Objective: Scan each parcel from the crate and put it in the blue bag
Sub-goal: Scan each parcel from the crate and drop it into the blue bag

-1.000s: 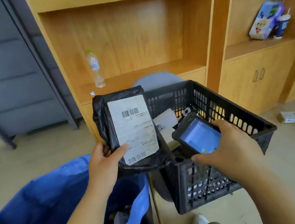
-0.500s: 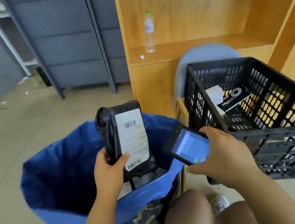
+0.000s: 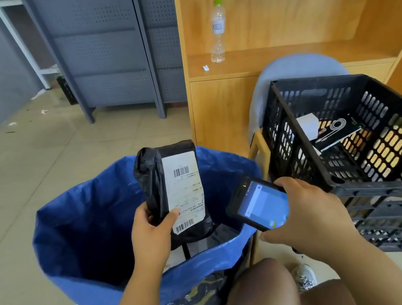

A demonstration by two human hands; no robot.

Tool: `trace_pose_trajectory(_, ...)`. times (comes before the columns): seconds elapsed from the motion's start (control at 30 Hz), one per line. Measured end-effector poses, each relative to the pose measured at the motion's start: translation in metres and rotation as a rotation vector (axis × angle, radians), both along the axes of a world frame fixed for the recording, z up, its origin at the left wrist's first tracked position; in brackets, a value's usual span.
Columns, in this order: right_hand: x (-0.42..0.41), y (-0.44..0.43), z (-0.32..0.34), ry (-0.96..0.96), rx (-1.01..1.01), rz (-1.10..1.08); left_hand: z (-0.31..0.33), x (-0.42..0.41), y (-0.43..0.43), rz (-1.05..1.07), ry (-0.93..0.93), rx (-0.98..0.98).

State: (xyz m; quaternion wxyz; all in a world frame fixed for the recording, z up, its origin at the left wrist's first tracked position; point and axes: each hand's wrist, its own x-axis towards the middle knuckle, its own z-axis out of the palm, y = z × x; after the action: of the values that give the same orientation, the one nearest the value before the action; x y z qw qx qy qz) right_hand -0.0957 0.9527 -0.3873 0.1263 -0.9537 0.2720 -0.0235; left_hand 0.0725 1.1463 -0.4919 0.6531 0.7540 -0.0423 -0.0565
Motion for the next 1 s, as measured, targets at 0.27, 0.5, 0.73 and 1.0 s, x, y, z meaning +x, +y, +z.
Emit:
trace_pose_trajectory(0.27,0.034,-0.003,-0.024,0.051,0.014,0.006,-0.017,0.044,0.017,0.057,0.079,0.256)
trace_pose_trajectory(0.5,0.085,-0.005,-0.055,0.134,0.006,0.055,-0.055,0.108,0.022,-0.088,0.272,0.81)
trace_pose_trajectory(0.73,0.126,-0.017,-0.089,0.258,0.008,0.082,-0.121,0.134,0.005,-0.321,0.502,1.059)
trace_pose_trajectory(1.0,0.141,-0.025,-0.113,0.306,0.05,0.066,-0.179,0.115,0.003,-0.397,0.645,1.11)
